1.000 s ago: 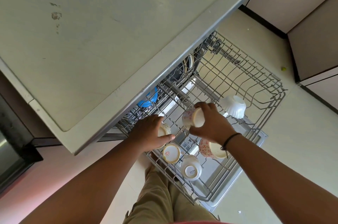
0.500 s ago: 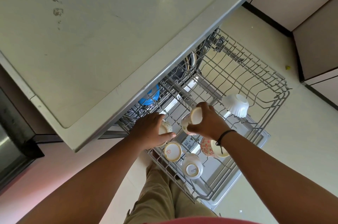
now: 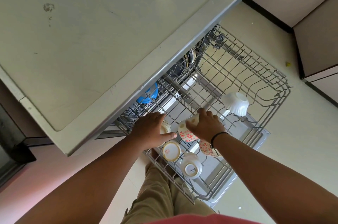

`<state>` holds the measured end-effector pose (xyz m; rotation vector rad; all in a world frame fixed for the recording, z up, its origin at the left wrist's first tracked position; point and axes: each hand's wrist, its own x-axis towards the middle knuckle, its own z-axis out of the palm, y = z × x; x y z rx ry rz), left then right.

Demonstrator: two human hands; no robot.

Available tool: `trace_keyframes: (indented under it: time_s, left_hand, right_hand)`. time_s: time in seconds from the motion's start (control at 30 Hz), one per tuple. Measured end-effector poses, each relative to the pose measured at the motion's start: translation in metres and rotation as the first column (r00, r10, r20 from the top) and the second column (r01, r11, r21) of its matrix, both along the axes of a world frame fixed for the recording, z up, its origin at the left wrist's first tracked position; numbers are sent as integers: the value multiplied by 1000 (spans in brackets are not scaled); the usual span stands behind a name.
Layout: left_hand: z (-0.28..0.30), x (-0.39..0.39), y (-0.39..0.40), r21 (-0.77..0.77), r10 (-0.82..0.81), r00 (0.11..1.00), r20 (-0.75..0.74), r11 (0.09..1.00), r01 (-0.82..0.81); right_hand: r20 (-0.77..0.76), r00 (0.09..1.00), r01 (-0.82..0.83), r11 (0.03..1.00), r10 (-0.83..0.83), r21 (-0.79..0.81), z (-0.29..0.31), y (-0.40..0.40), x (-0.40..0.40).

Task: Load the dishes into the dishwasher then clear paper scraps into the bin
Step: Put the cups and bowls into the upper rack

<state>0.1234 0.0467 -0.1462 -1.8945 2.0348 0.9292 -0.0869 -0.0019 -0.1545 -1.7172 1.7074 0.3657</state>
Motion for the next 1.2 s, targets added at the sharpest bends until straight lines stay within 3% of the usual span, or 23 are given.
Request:
trace_keyframes:
  time_s: [0.23, 0.4, 0.53, 0.7, 0.9, 1.2]
  left_hand:
    - [-2, -2, 3, -2, -5, 1000, 19, 1000, 5]
    - [4, -2, 0, -29, -4, 1000, -9, 1000, 4]
    - [4, -1, -1, -23, -2, 1000, 2, 1000, 2]
    - [1, -11, -2, -17, -7, 1000, -4, 1000, 7]
    - [-1, -13, 0, -40, -28, 999, -17, 999, 27]
    - [-8, -11, 0, -60, -44, 999, -18, 997, 43]
  right_hand:
    - [102, 995, -26, 993, 15, 114, 16, -7, -6]
    - [76, 997, -8, 990, 18, -138, 50, -10, -8]
    - [-114, 990, -122, 921, 86, -369, 72, -16, -8]
    - [-86, 983, -178, 964, 164, -197, 48, -16, 7]
    - [-206, 947, -285, 938, 244, -198, 15, -1, 17]
    - [-261, 909, -377, 907, 324, -189, -12, 3, 19]
